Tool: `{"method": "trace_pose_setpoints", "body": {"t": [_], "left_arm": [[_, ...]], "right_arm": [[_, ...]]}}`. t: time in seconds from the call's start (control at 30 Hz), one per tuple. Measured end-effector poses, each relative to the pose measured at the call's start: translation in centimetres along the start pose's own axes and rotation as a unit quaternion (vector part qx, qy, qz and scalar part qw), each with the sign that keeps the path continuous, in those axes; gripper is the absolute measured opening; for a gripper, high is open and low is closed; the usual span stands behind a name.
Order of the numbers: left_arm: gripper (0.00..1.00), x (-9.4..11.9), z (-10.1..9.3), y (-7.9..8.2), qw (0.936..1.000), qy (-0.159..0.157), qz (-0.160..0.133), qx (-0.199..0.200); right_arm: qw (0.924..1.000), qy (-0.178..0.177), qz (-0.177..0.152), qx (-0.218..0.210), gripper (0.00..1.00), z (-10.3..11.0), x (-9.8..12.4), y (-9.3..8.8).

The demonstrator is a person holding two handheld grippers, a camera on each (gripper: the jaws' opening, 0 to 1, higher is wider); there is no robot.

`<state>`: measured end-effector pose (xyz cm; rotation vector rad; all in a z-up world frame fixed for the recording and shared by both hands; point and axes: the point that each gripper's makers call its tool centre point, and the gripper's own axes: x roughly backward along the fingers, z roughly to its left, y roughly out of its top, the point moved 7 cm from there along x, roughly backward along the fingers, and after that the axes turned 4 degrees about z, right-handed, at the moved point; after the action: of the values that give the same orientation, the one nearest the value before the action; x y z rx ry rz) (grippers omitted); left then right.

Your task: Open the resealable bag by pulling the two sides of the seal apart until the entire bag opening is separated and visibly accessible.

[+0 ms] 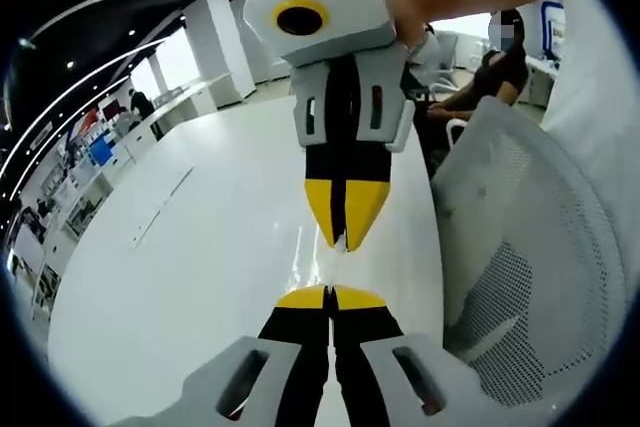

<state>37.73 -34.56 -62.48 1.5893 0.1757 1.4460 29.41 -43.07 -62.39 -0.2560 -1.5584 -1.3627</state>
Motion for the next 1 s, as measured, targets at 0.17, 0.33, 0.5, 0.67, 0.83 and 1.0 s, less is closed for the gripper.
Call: {"method": "trace_pose_setpoints", "body": {"t": [0.17, 0.33, 0.5, 0.67, 0.83, 1.0], "left_arm": [[0.00, 0.0, 0.1, -0.4, 1.0000, 0.001, -0.003, 0.009], [0.00, 0.0, 0.0, 0.1, 0.9998, -0.005, -0.009, 0.016], [0.00, -0.3, 0.0, 0.1, 1.0000, -0.007, 0.000, 0.001], [0.00, -0.3, -0.1, 0.1, 1.0000, -0.009, -0.001, 0.002], [0.00, -0.2, -0.1, 0.4, 0.9999, -0.009, -0.005, -0.001], [0.00, -0.3, -0.2, 0.8, 0.9999, -0.009, -0.010, -0.002]], "right_arm": [[0.9999, -0.011, 0.008, -0.006, 0.00, -0.5, 1.0, -1.7], [0.9997, -0.020, 0.001, 0.018, 0.00, -0.4, 1.4, -1.8], [0.9999, -0.011, 0.003, -0.002, 0.00, -0.3, 1.5, -2.2], [0.9999, -0.013, 0.001, 0.000, 0.00, -0.3, 1.7, -2.6], [0.9982, -0.023, -0.028, 0.047, 0.05, -0.3, 1.8, -2.0], [0.9978, -0.024, -0.044, 0.043, 0.05, -0.5, 1.6, -1.1]]}}
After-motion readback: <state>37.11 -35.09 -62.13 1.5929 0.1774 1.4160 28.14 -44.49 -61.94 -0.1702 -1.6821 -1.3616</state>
